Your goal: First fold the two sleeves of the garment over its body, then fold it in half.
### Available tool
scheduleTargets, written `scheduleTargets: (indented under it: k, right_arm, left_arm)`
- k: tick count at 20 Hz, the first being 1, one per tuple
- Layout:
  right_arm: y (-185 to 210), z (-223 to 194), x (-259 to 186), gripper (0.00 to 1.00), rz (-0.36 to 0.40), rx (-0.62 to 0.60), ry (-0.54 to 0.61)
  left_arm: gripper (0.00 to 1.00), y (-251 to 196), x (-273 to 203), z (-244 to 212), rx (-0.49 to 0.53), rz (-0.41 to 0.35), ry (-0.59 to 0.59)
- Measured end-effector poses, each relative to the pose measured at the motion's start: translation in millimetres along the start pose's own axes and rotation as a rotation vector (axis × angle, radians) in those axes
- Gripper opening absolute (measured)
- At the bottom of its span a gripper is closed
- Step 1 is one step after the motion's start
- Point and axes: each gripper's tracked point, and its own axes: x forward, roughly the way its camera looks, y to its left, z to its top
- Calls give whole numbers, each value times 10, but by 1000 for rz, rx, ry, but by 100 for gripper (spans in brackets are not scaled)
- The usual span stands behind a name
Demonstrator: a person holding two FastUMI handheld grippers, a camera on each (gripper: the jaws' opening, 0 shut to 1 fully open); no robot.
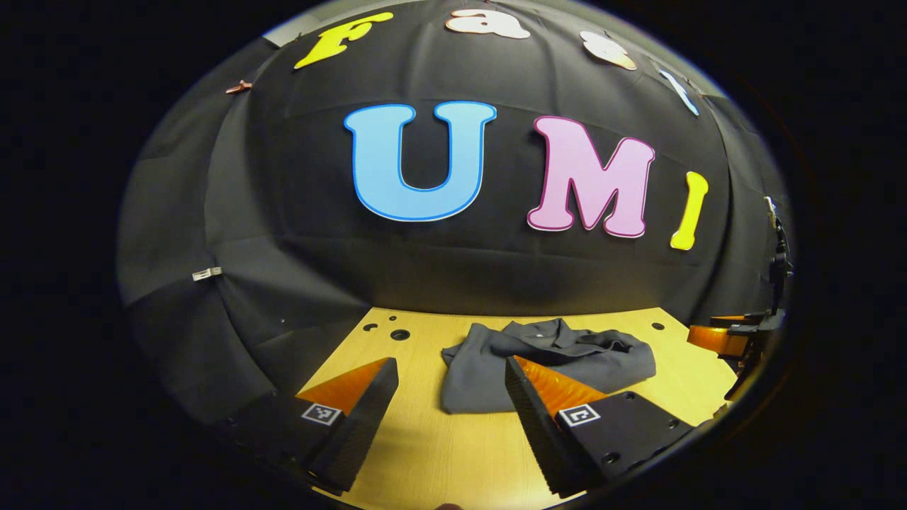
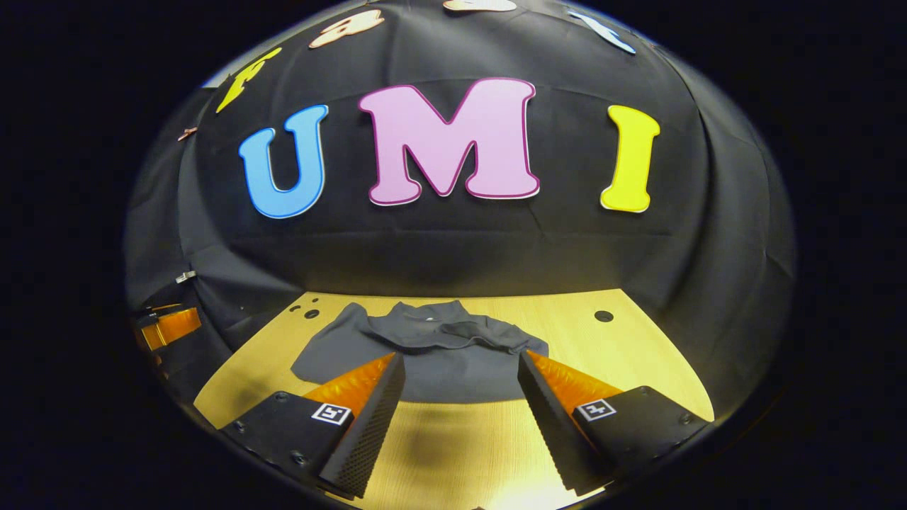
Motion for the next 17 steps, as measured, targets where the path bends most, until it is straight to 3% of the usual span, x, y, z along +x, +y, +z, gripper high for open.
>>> scheduleTargets:
  k: [7, 17]
  right_arm:
    - [201, -358, -638, 99, 0, 42, 28]
    - [367, -863, -1022, 99, 26, 39, 149]
  left_arm:
    - [96, -84, -480, -575, -114, 5, 56]
    - [96, -480, -624, -824, -58, -124, 130]
